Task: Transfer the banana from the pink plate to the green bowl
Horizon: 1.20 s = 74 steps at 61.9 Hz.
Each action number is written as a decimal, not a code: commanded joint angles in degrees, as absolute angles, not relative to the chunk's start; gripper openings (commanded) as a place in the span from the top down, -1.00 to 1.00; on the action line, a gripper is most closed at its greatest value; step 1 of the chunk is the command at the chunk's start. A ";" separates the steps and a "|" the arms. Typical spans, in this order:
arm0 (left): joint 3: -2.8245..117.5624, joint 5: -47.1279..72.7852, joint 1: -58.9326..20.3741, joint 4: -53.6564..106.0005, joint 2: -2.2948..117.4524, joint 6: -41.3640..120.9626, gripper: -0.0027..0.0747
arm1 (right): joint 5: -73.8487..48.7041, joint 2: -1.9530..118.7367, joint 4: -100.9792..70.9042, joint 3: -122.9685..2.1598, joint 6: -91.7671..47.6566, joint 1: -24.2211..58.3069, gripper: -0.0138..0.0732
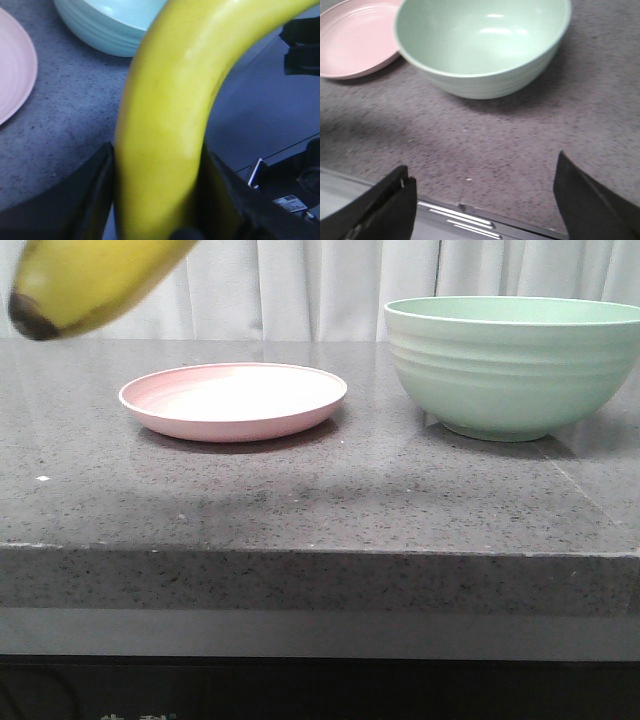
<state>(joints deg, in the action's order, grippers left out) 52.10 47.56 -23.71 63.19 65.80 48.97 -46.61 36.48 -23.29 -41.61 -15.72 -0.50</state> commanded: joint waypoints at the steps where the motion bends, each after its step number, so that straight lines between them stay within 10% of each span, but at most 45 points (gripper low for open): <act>1: 53.31 45.26 -25.35 69.50 65.57 51.45 0.41 | -44.71 36.95 -28.62 -43.11 -20.58 -0.55 -0.65; 74: 53.31 45.29 -25.99 69.63 66.80 51.45 0.41 | -57.93 58.76 -98.25 -43.11 -105.24 2.04 -0.65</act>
<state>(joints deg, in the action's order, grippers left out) 51.76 46.02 -25.48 65.53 67.93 51.19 -56.03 58.55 -93.05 -41.61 -101.62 0.62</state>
